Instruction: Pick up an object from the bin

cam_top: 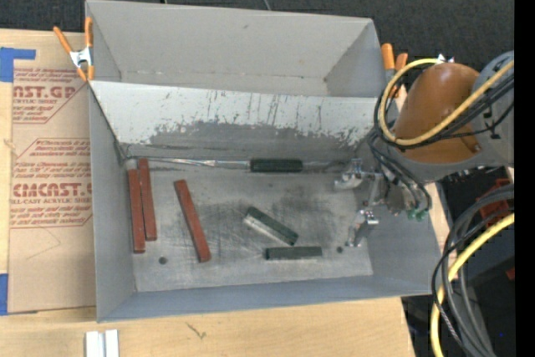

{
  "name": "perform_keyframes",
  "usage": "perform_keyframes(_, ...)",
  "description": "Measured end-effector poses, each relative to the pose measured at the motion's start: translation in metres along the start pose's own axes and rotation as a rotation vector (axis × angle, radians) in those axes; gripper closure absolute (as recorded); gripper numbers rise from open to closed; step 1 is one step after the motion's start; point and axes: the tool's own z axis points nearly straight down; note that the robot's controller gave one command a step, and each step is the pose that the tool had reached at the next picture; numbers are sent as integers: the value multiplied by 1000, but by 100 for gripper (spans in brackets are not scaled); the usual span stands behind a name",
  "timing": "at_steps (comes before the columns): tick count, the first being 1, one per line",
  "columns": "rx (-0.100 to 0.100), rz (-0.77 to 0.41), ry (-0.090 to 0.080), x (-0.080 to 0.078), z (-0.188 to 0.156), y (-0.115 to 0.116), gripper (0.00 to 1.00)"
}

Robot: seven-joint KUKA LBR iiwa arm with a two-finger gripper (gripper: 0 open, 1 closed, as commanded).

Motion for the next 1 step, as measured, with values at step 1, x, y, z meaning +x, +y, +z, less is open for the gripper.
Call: perform_keyframes(1,1,-56,-6,11,57,66,0)
